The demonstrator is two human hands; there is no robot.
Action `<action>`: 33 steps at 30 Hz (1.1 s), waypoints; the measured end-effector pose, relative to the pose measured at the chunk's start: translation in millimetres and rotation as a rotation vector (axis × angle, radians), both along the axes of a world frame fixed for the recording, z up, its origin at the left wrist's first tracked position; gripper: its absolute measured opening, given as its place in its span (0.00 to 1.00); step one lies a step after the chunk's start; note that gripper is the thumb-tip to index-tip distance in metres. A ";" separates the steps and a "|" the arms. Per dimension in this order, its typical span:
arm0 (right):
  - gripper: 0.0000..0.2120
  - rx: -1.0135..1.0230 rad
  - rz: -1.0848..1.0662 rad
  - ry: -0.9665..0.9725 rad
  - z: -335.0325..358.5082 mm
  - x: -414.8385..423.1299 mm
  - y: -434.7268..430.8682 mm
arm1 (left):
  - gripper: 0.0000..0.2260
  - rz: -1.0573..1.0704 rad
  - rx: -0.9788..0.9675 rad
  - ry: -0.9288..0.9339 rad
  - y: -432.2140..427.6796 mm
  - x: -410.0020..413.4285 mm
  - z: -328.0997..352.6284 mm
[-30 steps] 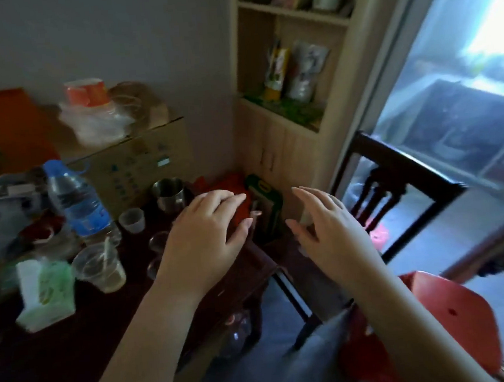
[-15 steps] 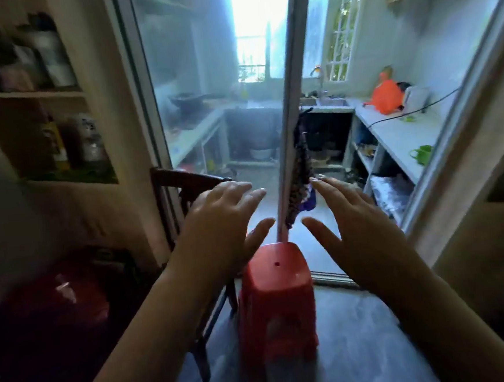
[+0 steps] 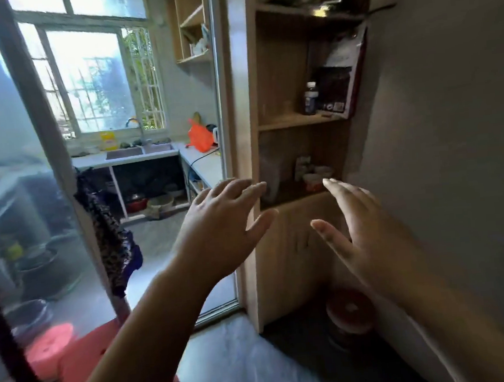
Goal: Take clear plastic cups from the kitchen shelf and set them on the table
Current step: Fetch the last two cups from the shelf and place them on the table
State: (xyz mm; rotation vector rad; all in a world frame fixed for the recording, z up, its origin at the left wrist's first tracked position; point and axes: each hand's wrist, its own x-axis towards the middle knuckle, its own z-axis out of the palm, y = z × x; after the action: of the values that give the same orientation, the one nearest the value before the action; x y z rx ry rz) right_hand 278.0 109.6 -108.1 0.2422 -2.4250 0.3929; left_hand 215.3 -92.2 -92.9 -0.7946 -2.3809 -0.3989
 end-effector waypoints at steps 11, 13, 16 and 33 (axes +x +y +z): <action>0.33 -0.025 -0.102 -0.028 -13.1 -113.3 113.1 | 0.22 -0.118 0.010 0.020 132.7 -137.6 -5.3; 0.34 0.009 -0.071 -0.036 -8.0 -149.1 130.2 | 0.21 -0.116 0.048 0.043 148.1 -171.5 -3.4; 0.34 0.034 -0.048 -0.018 15.0 -207.6 152.8 | 0.22 -0.113 0.091 0.070 164.6 -223.2 6.5; 0.33 -0.037 0.108 0.077 23.3 -478.9 251.8 | 0.22 0.008 0.007 0.003 255.0 -458.0 14.1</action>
State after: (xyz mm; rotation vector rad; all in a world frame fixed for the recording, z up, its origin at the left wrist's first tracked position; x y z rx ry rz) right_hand -200.9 361.4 -84.8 0.3664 -2.3333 0.4676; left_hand -242.6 162.8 -78.8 -0.7820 -2.3777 -0.4017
